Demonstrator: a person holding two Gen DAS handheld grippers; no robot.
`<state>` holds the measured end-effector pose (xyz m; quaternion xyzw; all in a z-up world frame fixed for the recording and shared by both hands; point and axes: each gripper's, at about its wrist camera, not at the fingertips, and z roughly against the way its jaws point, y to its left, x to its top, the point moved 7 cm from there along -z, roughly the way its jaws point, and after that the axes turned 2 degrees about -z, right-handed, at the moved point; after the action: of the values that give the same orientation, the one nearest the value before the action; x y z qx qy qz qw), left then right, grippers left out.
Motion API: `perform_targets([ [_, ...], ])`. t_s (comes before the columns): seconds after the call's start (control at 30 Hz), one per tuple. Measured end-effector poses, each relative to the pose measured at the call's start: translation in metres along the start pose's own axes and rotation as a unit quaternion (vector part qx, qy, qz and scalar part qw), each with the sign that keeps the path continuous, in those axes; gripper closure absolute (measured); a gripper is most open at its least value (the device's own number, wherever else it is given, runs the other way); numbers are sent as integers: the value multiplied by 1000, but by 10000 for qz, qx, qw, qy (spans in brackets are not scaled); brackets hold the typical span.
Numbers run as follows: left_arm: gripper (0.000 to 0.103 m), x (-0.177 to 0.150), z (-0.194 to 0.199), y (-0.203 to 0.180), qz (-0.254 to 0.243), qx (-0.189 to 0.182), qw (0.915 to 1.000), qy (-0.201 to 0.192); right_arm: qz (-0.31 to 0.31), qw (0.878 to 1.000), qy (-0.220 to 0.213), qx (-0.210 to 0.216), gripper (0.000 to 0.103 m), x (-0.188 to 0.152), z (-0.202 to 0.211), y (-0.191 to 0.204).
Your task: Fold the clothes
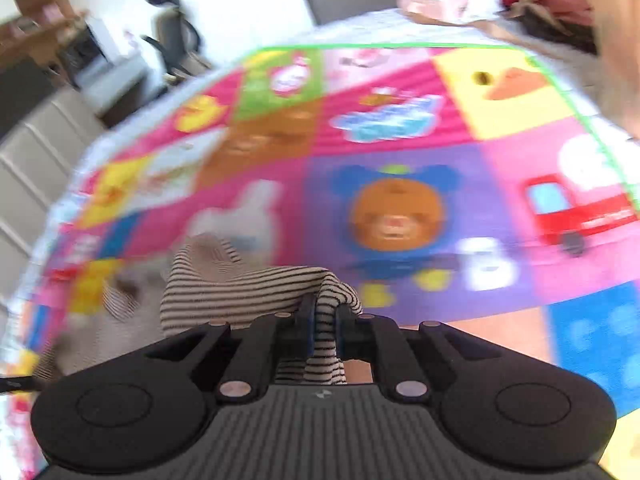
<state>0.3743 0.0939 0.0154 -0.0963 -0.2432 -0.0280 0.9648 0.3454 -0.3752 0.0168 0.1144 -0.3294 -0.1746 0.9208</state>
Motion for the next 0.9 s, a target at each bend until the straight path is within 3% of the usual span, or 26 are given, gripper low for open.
perform_targets([
  [0.13,8,-3,-1,5,108,21,9999,81,-205,9993,297,-66,61,-8,-2,-24],
  [0.27,8,-7,4,-13,12,-442,9989,145,899,9951,-67,-413,37,-17,25,-15],
  [0.33,8,-8,0,-27,-238,-454,9985,173,1705,9836,-321,-496,27,-21,37,3],
  [0.37,8,-8,-4,-34,-394,-393,9983,182,2126,9746,-483,-508,16,-23,43,13],
  [0.43,8,-8,-13,-48,-690,-265,9971,204,2809,9555,-696,-571,5,-28,44,36],
  [0.57,8,-7,-34,-51,-913,152,9953,290,3630,9287,-432,-617,5,-38,15,67],
  [0.63,7,-3,-39,-46,-1113,413,9925,274,4497,8871,-310,-994,6,-42,3,70],
  [0.73,5,7,-40,-32,-1519,874,9844,180,5734,7887,-623,-2129,5,-14,-16,46],
  [0.77,6,13,-38,-25,-1679,1143,9791,99,5899,7675,-708,-2408,4,2,-19,35],
  [0.8,6,19,-37,-18,-1820,1390,9734,21,6018,7491,-784,-2655,3,20,-22,24],
  [0.87,6,33,-35,-4,-1918,1683,9668,-94,6118,7258,-870,-3022,2,50,-27,10],
  [0.9,6,40,-33,4,-1847,1766,9667,-125,6067,7261,-935,-3097,2,61,-28,10],
])
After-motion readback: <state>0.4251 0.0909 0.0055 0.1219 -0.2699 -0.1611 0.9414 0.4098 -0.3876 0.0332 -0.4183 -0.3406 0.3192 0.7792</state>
